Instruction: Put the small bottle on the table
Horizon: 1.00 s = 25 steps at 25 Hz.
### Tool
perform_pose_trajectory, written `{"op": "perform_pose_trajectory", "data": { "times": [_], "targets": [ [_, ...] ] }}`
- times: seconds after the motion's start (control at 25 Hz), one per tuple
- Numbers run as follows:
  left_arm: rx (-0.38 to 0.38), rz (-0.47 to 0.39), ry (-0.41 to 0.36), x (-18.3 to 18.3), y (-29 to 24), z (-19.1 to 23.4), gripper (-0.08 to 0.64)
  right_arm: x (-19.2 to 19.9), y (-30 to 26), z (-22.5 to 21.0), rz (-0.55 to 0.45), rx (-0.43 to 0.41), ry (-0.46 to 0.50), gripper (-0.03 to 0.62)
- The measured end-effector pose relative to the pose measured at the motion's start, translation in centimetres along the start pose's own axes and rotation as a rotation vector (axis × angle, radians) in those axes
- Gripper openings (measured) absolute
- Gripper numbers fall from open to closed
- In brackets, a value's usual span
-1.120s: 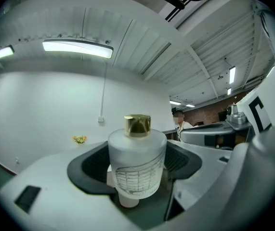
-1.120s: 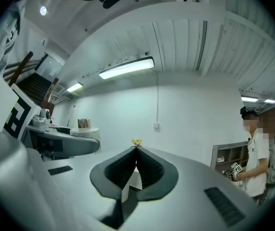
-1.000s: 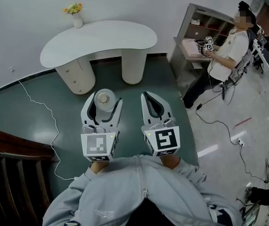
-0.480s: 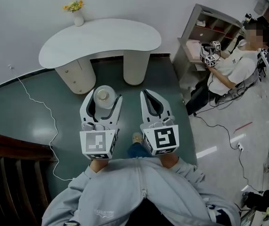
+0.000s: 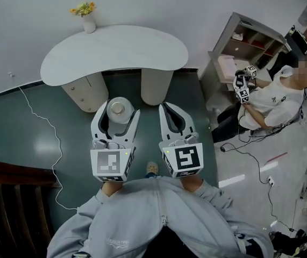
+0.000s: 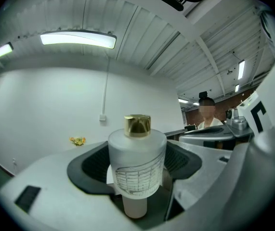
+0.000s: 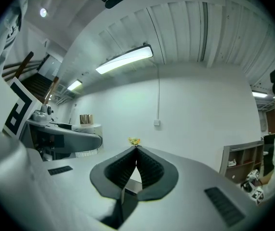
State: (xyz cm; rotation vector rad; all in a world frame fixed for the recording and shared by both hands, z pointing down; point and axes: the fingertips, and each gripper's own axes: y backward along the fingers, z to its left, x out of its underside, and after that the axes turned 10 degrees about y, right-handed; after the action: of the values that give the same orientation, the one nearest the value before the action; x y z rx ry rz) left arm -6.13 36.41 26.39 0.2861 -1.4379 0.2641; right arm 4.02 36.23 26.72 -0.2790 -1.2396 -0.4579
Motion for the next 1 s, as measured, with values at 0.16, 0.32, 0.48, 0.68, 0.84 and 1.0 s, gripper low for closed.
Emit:
{"op": "perform_pose_trajectory", "data": {
  "times": [0.16, 0.32, 0.48, 0.68, 0.84, 1.0],
  "targets": [
    [-0.016, -0.003, 0.003, 0.2, -3.3, 0.3, 0.331, 1.0, -2.5, -2.1, -0.004, -0.019, 0.002, 0.026],
    [-0.03, -0.006, 0.004, 0.4, -6.0, 0.3, 0.331, 1.9, -4.4, -4.1, -0.011, -0.033, 0.0, 0.026],
    [-0.042, 0.0, 0.007, 0.8, -7.7, 0.6, 0.331, 2.6, -5.7, -5.2, -0.012, -0.042, -0.002, 0.026],
    [-0.056, 0.01, 0.009, 1.2, -9.3, 0.9, 0.331, 3.6, -7.0, -6.2, -0.001, -0.058, -0.013, 0.026],
    [-0.062, 0.017, 0.012, 1.3, -10.7, 1.9, 0.331, 3.9, -8.6, -6.6, 0.0, -0.062, -0.015, 0.026],
    [-0.057, 0.02, 0.01, 1.5, -12.8, 2.9, 0.331, 4.4, -10.4, -7.2, 0.006, -0.057, -0.013, 0.026]
  ]
}}
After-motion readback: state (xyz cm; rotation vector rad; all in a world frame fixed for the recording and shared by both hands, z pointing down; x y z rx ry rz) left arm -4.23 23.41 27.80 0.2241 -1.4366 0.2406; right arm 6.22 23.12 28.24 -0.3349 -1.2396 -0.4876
